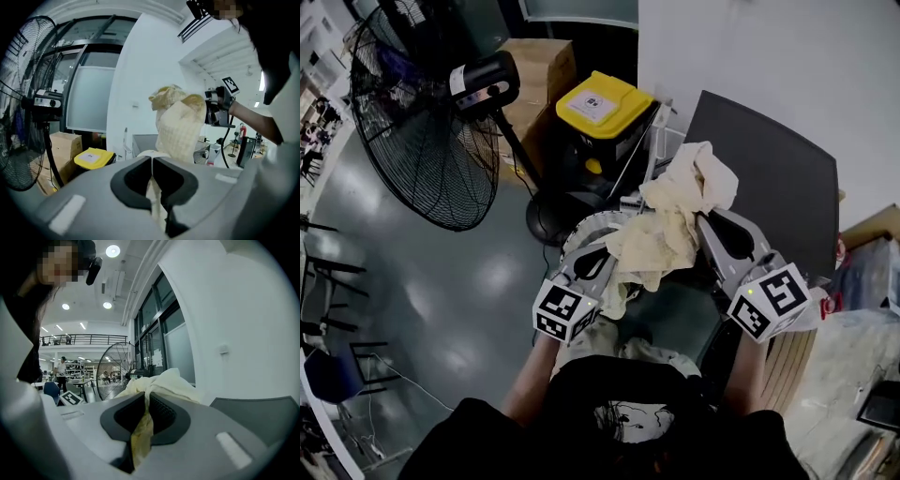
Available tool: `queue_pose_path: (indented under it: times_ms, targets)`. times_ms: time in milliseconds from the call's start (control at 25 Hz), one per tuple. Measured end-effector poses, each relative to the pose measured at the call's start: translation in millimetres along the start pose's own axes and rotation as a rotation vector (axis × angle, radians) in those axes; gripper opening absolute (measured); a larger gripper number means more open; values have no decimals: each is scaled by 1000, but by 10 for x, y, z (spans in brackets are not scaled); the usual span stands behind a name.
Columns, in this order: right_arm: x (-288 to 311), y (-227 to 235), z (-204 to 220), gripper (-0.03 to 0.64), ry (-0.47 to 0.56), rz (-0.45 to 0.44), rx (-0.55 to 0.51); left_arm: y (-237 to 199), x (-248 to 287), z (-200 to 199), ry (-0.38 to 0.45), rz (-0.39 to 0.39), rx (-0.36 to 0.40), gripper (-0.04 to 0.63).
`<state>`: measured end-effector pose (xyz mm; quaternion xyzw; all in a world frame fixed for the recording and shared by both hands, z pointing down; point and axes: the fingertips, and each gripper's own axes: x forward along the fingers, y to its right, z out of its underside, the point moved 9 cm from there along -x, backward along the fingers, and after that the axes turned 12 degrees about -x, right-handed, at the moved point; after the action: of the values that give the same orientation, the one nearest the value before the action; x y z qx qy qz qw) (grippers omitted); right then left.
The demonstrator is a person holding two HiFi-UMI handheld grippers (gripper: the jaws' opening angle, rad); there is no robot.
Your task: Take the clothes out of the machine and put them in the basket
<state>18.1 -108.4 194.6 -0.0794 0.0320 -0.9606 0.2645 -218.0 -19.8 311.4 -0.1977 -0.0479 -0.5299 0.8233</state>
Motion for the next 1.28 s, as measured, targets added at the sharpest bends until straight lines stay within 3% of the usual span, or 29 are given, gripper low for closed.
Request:
queue_pose_path:
  times_ms: [280, 560, 920, 1280]
  targets:
    - [566, -333, 282, 60, -196, 52, -80, -488, -37, -58, -92, 33, 13, 12]
    - [1104, -636, 761, 60, -333, 76, -28, -1067, 123, 208, -240, 101, 18, 12]
    - [1556, -1082, 1785, 60, -532, 101, 47, -1706, 458, 937, -467, 166, -5, 12]
    - [1947, -1502, 3134, 60, -759, 2, 75, -2213, 830, 1990, -701, 141, -48, 12]
